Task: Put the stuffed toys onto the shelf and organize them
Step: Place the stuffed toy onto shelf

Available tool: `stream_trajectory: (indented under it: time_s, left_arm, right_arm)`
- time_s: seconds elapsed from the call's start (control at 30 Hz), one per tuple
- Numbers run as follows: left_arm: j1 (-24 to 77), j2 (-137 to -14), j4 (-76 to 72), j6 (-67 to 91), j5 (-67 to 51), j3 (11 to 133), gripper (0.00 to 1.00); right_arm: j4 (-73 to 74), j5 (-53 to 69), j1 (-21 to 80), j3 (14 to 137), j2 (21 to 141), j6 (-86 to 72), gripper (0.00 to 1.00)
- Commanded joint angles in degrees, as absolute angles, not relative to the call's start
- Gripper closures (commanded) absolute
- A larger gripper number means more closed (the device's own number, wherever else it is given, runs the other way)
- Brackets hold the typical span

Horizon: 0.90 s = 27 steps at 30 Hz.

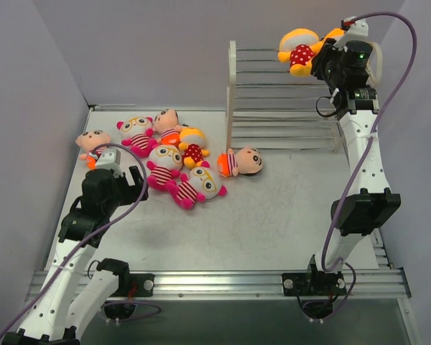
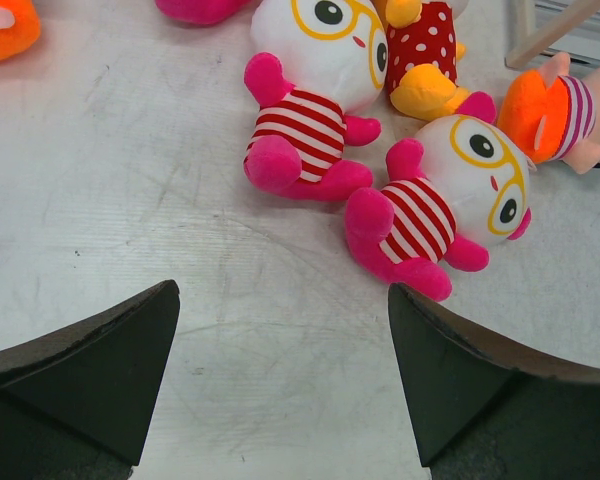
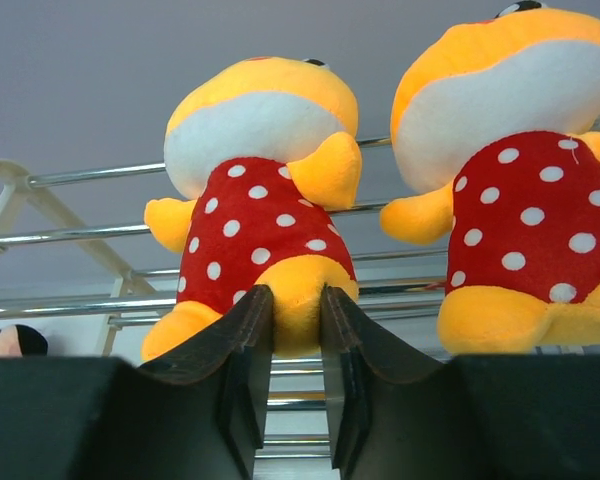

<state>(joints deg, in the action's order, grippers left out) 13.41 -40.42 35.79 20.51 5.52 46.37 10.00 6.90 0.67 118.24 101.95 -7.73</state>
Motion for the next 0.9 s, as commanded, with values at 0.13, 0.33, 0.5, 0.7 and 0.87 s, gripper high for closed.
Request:
stream_trajectory:
  time_s: [0.13,0.33,0.5,0.7,0.87]
  left_arm:
    - [13.54,-40.25,33.93,19.86,4.92,46.76,0.06]
    - [13.45,-40.17,33.93,19.86,4.92,46.76,0.06]
    - [13.53,-40.08,34.01,19.86,5.01,46.67,0.06]
    - [13.54,-39.9,34.1,19.86,4.92,46.76,0.06]
    - [13.45,-39.9,34.19,19.86,5.01,46.76,0.06]
  right_arm:
    - [5.98,7.03,0.26,116.37,100.28,-8.61,0.93]
    - [4.13,5.72,0.26,112.6,97.74,-10.02,1.0]
    - [2.55,4.75,0.18,110.22,96.07,-10.9,1.0]
    - [2.2,4.48,0.26,110.04,95.8,-11.07,1.0]
    - [2.02,4.83,0.35,110.13,95.71,-11.34,0.87]
